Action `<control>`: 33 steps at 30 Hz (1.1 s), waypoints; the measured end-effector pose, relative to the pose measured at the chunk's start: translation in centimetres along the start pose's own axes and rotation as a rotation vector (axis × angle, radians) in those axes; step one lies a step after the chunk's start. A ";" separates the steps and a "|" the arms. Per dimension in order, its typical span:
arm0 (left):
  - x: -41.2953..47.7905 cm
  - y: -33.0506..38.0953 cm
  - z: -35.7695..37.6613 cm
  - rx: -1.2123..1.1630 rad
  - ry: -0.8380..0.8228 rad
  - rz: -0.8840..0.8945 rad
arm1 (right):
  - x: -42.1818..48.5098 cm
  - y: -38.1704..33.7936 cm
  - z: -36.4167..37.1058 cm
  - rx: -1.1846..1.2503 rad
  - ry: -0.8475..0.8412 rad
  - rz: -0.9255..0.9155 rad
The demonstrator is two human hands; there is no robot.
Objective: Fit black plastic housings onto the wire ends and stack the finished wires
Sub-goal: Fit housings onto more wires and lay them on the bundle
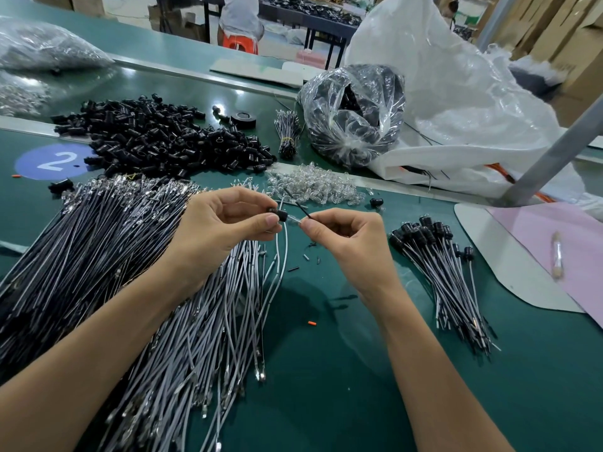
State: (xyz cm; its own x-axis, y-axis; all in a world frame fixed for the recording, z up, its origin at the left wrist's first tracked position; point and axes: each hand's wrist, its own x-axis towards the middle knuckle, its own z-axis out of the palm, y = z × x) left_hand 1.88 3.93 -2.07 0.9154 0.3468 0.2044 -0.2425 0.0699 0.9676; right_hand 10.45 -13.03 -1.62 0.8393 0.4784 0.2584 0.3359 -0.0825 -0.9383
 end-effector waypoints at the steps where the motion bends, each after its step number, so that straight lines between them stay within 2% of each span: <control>1: 0.0 0.0 0.0 0.007 -0.003 0.002 | 0.0 0.0 0.0 -0.004 0.006 -0.003; 20: -0.1 -0.3 0.5 0.177 -0.035 0.060 | -0.3 0.5 0.8 -0.152 0.041 -0.101; 33: 0.0 -0.2 0.3 0.170 0.021 0.059 | -0.4 0.0 1.0 0.033 0.080 -0.070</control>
State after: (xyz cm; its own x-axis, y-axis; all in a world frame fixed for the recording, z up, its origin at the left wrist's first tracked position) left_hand 1.99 3.66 -2.20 0.8937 0.3655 0.2602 -0.2363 -0.1095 0.9655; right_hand 9.69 -12.29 -1.91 0.8463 0.4102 0.3399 0.3816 -0.0216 -0.9241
